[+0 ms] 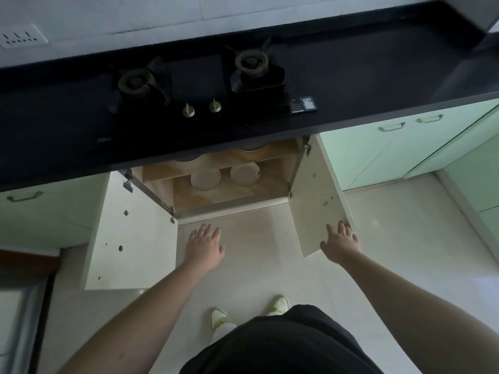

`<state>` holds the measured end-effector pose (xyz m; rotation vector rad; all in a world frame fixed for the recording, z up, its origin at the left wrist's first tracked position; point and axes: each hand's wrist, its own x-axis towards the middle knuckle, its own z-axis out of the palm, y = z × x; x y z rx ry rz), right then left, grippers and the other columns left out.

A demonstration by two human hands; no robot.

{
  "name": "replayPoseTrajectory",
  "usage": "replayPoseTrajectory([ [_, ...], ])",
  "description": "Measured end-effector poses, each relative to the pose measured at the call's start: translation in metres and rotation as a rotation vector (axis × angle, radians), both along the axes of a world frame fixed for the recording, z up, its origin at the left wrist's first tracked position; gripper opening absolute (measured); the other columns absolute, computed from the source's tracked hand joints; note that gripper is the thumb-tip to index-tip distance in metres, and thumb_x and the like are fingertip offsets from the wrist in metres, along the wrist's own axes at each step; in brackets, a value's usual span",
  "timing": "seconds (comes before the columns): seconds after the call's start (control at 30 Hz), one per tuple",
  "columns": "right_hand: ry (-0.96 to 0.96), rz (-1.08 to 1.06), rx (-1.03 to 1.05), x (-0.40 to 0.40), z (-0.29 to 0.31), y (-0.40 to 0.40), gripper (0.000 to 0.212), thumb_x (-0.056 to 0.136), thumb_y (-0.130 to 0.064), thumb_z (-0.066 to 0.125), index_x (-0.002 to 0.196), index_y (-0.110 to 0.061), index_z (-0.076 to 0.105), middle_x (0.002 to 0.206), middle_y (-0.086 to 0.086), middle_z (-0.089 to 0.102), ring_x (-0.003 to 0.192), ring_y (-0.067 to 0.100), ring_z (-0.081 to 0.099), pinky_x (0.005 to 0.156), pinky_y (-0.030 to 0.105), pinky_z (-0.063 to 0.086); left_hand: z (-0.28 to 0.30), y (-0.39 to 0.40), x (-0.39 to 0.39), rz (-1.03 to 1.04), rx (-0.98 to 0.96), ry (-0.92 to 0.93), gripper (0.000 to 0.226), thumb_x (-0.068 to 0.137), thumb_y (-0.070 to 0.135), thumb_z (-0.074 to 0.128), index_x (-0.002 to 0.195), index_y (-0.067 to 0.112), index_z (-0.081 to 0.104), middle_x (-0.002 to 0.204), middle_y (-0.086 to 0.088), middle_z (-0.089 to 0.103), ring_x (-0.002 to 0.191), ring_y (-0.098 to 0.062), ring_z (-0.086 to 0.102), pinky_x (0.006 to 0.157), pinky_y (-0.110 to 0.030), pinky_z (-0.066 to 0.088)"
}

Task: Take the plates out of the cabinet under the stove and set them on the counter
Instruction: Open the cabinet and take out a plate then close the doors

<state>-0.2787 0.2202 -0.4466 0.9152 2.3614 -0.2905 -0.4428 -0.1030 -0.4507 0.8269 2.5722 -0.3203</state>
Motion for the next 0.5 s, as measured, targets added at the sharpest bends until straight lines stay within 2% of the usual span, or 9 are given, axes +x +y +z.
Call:
replayPoseTrajectory([
  [0.1,0.002,-0.014,0.014,0.0,0.002,0.01,0.063,0.094,-0.039,0.041,0.151,-0.021,0.02,0.161,0.017,0.009,0.147,0.033,0.012,0.117,0.042,0.015,0.001,0.01,0.004,0.019,0.011,-0.002,0.07,0.098,0.047,0.033,0.156,0.015,0.013,0.162,-0.01,0.024,0.15,-0.025,0.017,0.119,-0.043,0.017],
  [0.33,0.085,0.071,-0.007,-0.011,0.005,0.005,0.066,0.096,-0.042,0.041,0.153,-0.018,0.018,0.164,0.009,0.008,0.15,0.027,0.008,0.12,0.044,0.01,0.012,0.012,0.006,-0.009,0.006,0.004,0.07,0.099,0.049,0.031,0.157,0.017,0.008,0.161,-0.011,0.025,0.15,-0.027,0.017,0.119,-0.044,0.017],
  [0.5,0.194,0.169,-0.001,-0.038,0.015,-0.015,0.065,0.097,-0.043,0.04,0.153,-0.018,0.017,0.164,0.008,0.008,0.151,0.027,0.007,0.12,0.046,0.008,0.024,0.0,0.004,-0.006,0.077,0.082,0.067,0.099,0.048,0.034,0.156,0.016,0.017,0.159,-0.011,0.031,0.148,-0.029,0.022,0.117,-0.044,0.022],
])
